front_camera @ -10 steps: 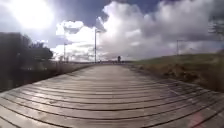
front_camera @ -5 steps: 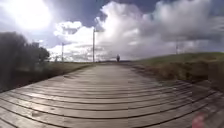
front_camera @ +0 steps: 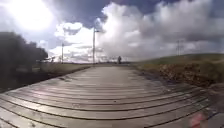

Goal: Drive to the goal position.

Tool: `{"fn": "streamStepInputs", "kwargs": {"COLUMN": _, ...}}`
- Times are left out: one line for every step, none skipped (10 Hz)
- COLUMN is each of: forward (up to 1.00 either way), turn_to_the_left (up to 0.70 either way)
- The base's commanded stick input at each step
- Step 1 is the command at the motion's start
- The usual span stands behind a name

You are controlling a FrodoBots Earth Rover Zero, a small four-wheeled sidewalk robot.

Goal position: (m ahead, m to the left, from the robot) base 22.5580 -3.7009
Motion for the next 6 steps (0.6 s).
{"fn": "streamStepInputs", "kwargs": {"forward": 0.85, "turn_to_the_left": 0.00}}
{"fn": "streamStepInputs", "kwargs": {"forward": 0.85, "turn_to_the_left": 0.00}}
{"fn": "streamStepInputs", "kwargs": {"forward": 0.85, "turn_to_the_left": 0.00}}
{"fn": "streamStepInputs", "kwargs": {"forward": 0.85, "turn_to_the_left": 0.00}}
{"fn": "streamStepInputs", "kwargs": {"forward": 0.85, "turn_to_the_left": 0.00}}
{"fn": "streamStepInputs", "kwargs": {"forward": 0.85, "turn_to_the_left": 0.00}}
